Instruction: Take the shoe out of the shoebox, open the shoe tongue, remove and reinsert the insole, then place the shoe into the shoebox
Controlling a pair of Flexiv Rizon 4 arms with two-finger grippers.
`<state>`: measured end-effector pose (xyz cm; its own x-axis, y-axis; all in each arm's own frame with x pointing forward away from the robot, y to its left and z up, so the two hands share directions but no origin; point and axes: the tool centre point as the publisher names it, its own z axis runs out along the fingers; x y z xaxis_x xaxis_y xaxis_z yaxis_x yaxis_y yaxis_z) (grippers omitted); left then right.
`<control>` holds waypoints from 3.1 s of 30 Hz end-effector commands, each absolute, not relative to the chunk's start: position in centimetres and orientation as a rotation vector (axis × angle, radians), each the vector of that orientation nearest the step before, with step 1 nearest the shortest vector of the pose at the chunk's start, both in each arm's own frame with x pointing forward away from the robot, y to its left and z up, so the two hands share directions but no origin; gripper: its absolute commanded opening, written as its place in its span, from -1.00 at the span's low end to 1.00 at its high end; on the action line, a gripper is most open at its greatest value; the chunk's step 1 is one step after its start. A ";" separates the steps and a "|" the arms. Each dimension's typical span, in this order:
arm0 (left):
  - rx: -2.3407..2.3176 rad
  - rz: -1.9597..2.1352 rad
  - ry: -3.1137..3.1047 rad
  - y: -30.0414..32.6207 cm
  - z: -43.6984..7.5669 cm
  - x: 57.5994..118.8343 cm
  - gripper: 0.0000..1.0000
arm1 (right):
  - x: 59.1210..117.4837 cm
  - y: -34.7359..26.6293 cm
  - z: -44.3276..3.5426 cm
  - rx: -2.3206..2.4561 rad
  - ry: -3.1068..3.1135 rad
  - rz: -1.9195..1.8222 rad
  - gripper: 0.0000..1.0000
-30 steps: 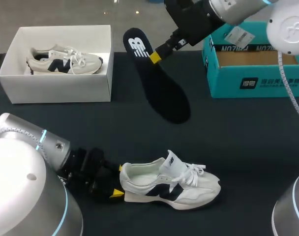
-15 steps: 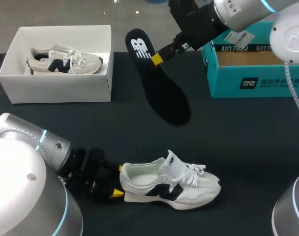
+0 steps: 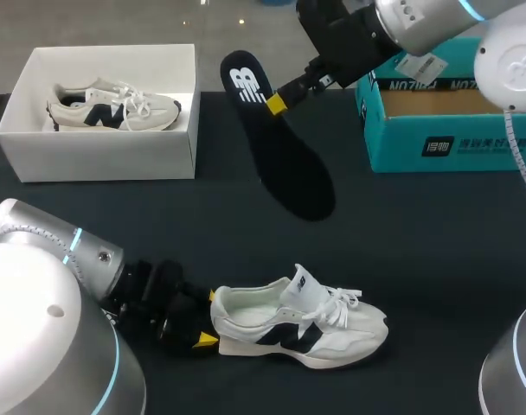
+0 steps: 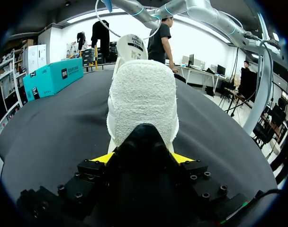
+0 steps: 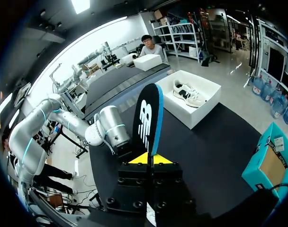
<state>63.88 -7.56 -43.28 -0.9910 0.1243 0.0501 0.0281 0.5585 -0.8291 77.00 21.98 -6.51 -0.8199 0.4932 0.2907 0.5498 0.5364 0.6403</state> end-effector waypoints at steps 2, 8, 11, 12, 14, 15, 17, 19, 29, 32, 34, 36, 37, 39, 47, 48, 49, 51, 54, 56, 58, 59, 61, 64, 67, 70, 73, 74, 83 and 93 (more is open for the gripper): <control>-0.131 1.418 -2.685 -7.8 -43.6 63.7 -1.00 | 77.0 22.0 -6.6 -0.915 -2.687 -1.163 -1.00; -0.131 1.418 -2.685 -7.8 -43.6 63.7 -1.00 | 76.9 21.6 -6.6 -0.920 -2.668 -1.188 -1.00; -0.131 1.418 -2.685 -7.8 -43.6 63.7 -1.00 | 76.5 21.0 -6.2 -0.940 -2.613 -1.239 -1.00; -0.131 1.418 -2.685 -7.8 -43.6 63.7 -1.00 | 76.4 20.9 -6.0 -0.948 -2.605 -1.249 -1.00; -0.131 1.418 -2.685 -7.8 -43.6 63.7 -1.00 | 76.3 20.8 -5.7 -0.966 -2.567 -1.269 -1.00; -0.131 1.418 -2.685 -7.8 -43.6 63.7 -1.00 | 76.3 20.8 -5.4 -0.971 -2.561 -1.288 -1.00; -0.131 1.418 -2.685 -7.8 -43.6 63.7 -1.00 | 76.3 20.8 -4.9 -0.986 -2.522 -1.301 -1.00; -0.131 1.418 -2.685 -7.8 -43.6 63.7 -1.00 | 76.4 20.9 -4.3 -0.982 -2.491 -1.343 -1.00; -0.131 1.418 -2.685 -7.8 -43.6 63.7 -1.00 | 76.3 20.2 -1.2 -0.994 -2.383 -1.383 -1.00; -0.131 1.418 -2.685 -7.8 -43.6 63.7 -1.00 | 76.3 19.2 -0.5 -0.983 -2.352 -1.400 -1.00; -0.131 1.418 -2.685 -7.8 -43.6 63.7 -1.00 | 76.2 18.5 0.2 -0.992 -2.336 -1.409 -1.00; -0.131 1.418 -2.685 -7.8 -43.6 63.7 -1.00 | 76.2 17.9 0.7 -0.982 -2.317 -1.418 -1.00; -0.131 1.418 -2.685 -7.8 -43.6 63.7 -1.00 | 76.1 17.4 1.0 -0.981 -2.307 -1.421 -1.00; -0.131 1.418 -2.685 -7.8 -43.6 63.7 -1.00 | 76.0 17.0 1.6 -0.985 -2.304 -1.418 -1.00; -0.131 1.418 -2.685 -7.8 -43.6 63.7 -1.00 | 75.0 16.3 3.6 -1.040 -2.304 -1.384 -1.00; -0.131 1.418 -2.685 -7.8 -43.6 63.7 -1.00 | 74.9 16.2 3.8 -1.041 -2.303 -1.385 -1.00; -0.131 1.418 -2.685 -7.8 -43.6 63.7 -1.00 | 74.7 16.1 4.1 -1.050 -2.300 -1.389 -1.00; -0.131 1.418 -2.685 -7.8 -43.6 63.7 -1.00 | 74.5 16.0 4.5 -1.057 -2.294 -1.397 -1.00; -0.131 1.418 -2.685 -7.8 -43.6 63.7 -1.00 | 74.3 16.5 5.2 -1.075 -2.282 -1.399 -1.00; -0.131 1.418 -2.685 -7.8 -43.6 63.7 -1.00 | 74.2 17.0 5.8 -1.081 -2.294 -1.398 -1.00; -0.131 1.418 -2.685 -7.8 -43.6 63.7 -1.00 | 74.2 17.3 6.2 -1.100 -2.302 -1.392 -1.00; -0.131 1.418 -2.685 -7.8 -43.6 63.7 -1.00 | 74.1 17.4 6.4 -1.109 -2.307 -1.389 -1.00; -0.131 1.418 -2.685 -7.8 -43.6 63.7 -1.00 | 74.1 17.6 6.6 -1.115 -2.314 -1.383 -1.00; -0.131 1.418 -2.685 -7.8 -43.6 63.7 -1.00 | 73.7 17.9 7.0 -1.121 -2.328 -1.384 -1.00; -0.131 1.418 -2.685 -7.8 -43.6 63.7 -1.00 | 73.6 18.0 7.3 -1.119 -2.335 -1.387 -1.00; -0.131 1.418 -2.685 -7.8 -43.6 63.7 -1.00 | 73.6 17.9 7.4 -1.117 -2.337 -1.390 -1.00; -0.131 1.418 -2.685 -7.8 -43.6 63.7 -1.00 | 73.8 17.9 7.4 -1.114 -2.336 -1.396 -1.00; -0.131 1.418 -2.685 -7.8 -43.6 63.7 -1.00 | 73.9 17.9 7.4 -1.114 -2.337 -1.397 -1.00; -0.131 1.418 -2.685 -7.8 -43.6 63.7 -1.00 | 74.1 17.6 7.2 -1.115 -2.341 -1.414 -1.00; -0.131 1.418 -2.685 -7.8 -43.6 63.7 -1.00 | 74.1 17.6 7.2 -1.115 -2.341 -1.414 -1.00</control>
